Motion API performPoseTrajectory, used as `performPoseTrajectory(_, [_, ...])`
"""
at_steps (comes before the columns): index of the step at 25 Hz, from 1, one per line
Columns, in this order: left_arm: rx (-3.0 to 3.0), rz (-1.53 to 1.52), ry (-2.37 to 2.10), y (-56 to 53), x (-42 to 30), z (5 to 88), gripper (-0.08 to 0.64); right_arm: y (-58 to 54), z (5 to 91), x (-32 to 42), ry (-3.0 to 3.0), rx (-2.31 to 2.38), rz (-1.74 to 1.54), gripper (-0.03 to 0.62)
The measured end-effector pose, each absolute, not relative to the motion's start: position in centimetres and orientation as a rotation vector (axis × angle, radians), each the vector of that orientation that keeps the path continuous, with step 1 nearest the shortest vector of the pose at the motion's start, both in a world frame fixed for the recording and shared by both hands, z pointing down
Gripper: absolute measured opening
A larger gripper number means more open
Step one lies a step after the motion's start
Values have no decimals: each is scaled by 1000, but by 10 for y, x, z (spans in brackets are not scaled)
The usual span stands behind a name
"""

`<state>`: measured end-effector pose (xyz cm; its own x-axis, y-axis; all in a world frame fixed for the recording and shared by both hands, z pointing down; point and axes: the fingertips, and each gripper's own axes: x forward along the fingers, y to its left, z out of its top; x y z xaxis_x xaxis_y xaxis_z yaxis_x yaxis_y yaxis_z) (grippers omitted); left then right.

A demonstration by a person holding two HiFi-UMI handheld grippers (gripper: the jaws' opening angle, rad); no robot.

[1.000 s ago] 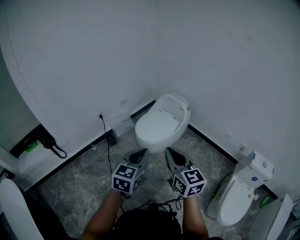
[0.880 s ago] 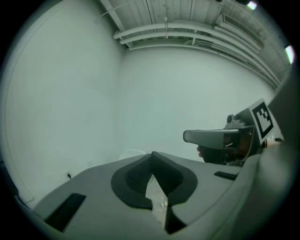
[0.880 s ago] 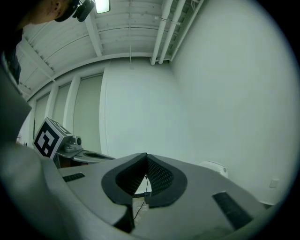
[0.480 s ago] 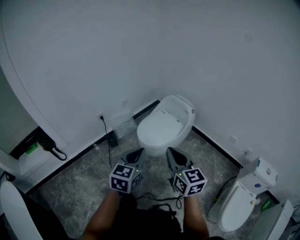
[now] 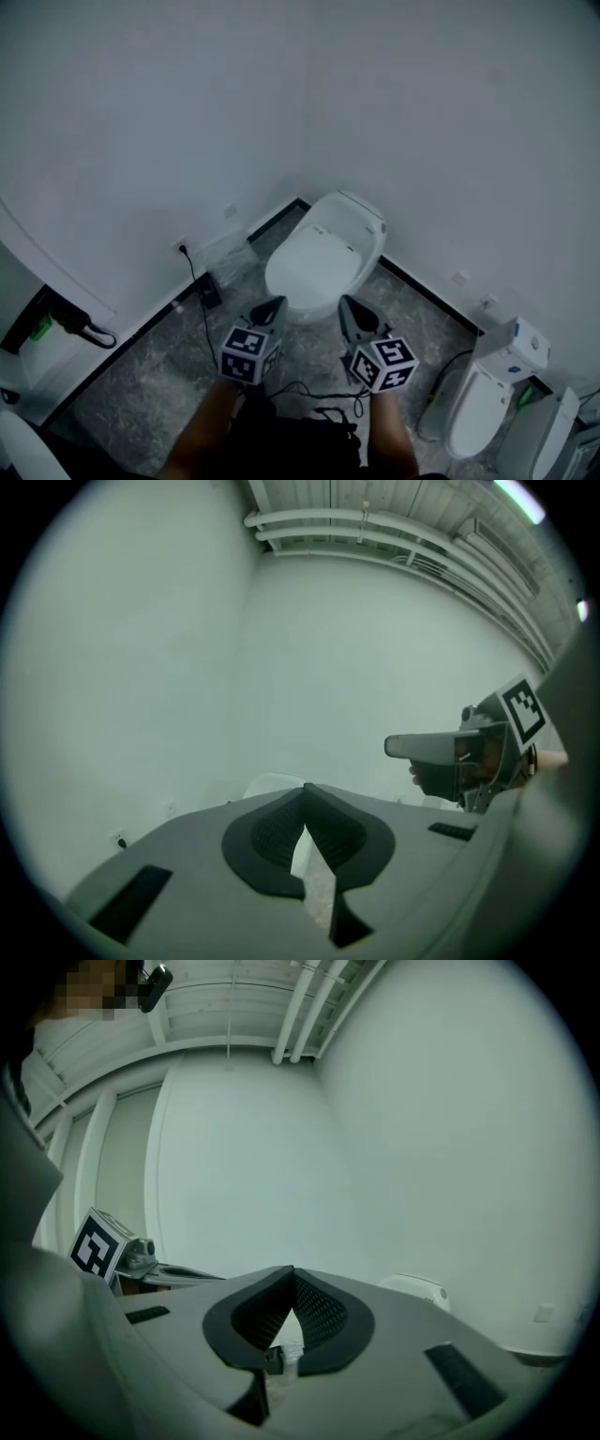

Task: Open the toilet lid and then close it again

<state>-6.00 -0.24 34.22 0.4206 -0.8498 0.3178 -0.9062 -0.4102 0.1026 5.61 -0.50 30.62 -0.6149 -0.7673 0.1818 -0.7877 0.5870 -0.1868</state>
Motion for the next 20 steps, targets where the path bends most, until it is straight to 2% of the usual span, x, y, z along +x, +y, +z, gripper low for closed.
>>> performPoseTrajectory(12, [2447, 493, -1288, -86, -119, 415, 6, -60, 363, 18, -2513, 1587, 580, 11])
performPoseTrajectory(20, [2378, 521, -1252, -108, -127, 503, 6, -68, 468, 19, -2358, 1665, 820, 11])
